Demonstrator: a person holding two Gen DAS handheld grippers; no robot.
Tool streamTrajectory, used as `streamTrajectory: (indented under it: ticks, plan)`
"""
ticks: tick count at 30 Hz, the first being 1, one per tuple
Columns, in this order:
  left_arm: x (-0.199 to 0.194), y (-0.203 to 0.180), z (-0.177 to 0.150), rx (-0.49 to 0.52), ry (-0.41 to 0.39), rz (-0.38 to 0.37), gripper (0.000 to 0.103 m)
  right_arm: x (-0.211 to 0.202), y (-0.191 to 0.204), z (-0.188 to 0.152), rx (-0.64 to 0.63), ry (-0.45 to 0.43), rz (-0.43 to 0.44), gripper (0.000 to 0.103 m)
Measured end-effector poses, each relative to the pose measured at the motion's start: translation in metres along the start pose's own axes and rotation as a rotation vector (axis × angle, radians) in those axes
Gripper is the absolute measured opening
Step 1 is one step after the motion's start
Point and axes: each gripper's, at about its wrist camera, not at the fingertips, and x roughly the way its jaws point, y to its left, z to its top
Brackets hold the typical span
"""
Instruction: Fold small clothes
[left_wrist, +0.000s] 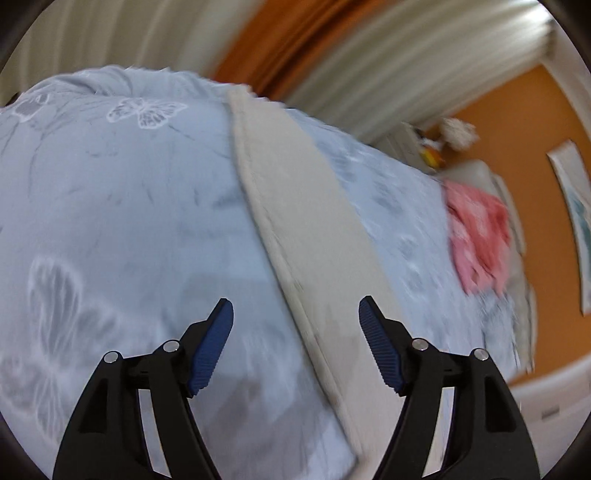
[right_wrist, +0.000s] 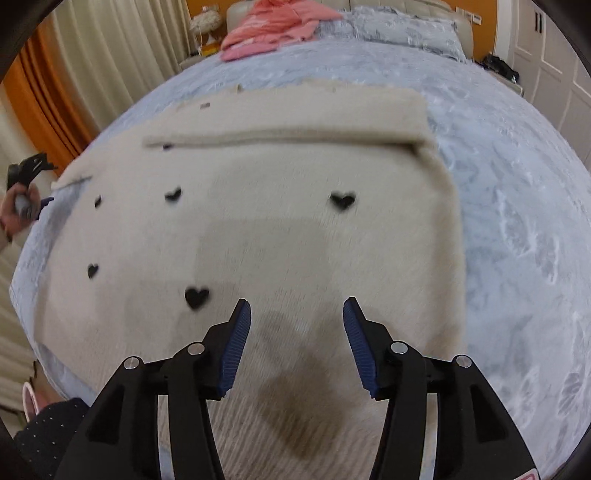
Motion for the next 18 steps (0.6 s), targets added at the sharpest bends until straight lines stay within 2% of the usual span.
streamTrajectory:
  ticks: [3, 4, 5, 6, 7, 8, 9, 11, 13, 16, 18]
  plan:
    - [0.028, 0.011, 0.010, -0.086, 0.039, 0.035, 0.068, 0.006, -0.003, -0.005, 0.054, 0.017, 0.031, 0.060]
    - [0.029, 0.012, 0.012, -0.095, 0.016, 0.036, 0.068, 0.007, -0.004, -0.005, 0.056, 0.012, 0.039, 0.063]
    - [0.030, 0.007, 0.014, -0.075, -0.004, 0.041, 0.061, 0.007, -0.003, -0.006, 0.053, 0.008, 0.043, 0.064]
    - [0.033, -0.001, 0.015, -0.033, -0.002, 0.053, 0.045, 0.008, -0.002, -0.008, 0.046, 0.003, 0.046, 0.066]
    - [0.038, -0.012, 0.017, 0.043, 0.025, 0.072, 0.005, 0.008, 0.000, -0.009, 0.034, -0.003, 0.043, 0.068]
    - [0.038, -0.018, 0.020, 0.072, 0.029, 0.091, 0.007, 0.009, 0.003, -0.011, 0.019, -0.006, 0.036, 0.069]
    - [0.031, -0.023, 0.019, 0.088, 0.000, 0.074, 0.007, 0.010, 0.005, -0.011, 0.008, -0.008, 0.030, 0.072]
    - [0.007, -0.047, 0.014, 0.129, -0.064, -0.002, 0.005, 0.010, 0.008, -0.012, -0.005, -0.010, 0.030, 0.075]
    - [-0.015, -0.077, 0.003, 0.208, -0.076, -0.077, 0.000, 0.010, 0.010, -0.012, -0.007, -0.014, 0.029, 0.077]
    - [-0.074, -0.146, -0.047, 0.439, -0.109, -0.251, 0.000, 0.009, 0.008, -0.013, 0.010, -0.019, 0.047, 0.078]
    - [-0.114, -0.192, -0.106, 0.625, -0.097, -0.398, 0.000, 0.008, 0.004, -0.012, 0.039, -0.025, 0.071, 0.078]
